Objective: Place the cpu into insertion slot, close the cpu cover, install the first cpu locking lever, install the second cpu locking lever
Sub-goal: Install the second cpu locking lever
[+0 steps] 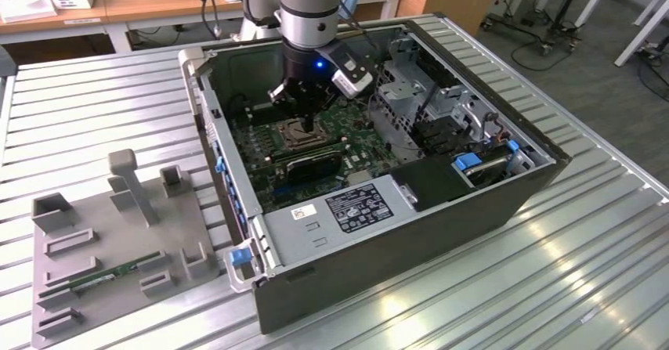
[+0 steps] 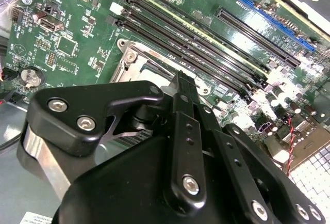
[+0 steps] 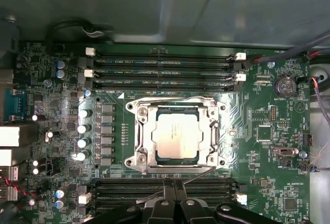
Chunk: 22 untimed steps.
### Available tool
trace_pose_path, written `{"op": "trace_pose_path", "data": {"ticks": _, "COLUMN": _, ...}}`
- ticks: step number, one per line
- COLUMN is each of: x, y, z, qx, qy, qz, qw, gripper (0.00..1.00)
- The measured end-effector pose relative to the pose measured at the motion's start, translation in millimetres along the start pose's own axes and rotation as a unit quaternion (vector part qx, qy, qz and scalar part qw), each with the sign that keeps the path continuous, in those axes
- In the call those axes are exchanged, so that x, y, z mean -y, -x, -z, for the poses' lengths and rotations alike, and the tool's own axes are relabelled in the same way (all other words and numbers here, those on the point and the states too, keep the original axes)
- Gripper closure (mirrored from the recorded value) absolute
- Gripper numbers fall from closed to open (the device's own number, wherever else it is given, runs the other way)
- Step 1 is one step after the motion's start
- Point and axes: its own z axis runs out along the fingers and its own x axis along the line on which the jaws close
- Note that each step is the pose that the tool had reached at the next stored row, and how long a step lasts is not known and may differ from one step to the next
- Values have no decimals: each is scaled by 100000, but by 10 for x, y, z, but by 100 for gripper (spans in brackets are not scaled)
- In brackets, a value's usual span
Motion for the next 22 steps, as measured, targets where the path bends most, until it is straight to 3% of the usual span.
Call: {"op": "trace_pose_path", "data": {"ticks": 22, "x": 0, "y": -70, "z": -12, "qx": -47, "qy": 1, "qz": 1, "qw": 100000, "gripper": 89}}
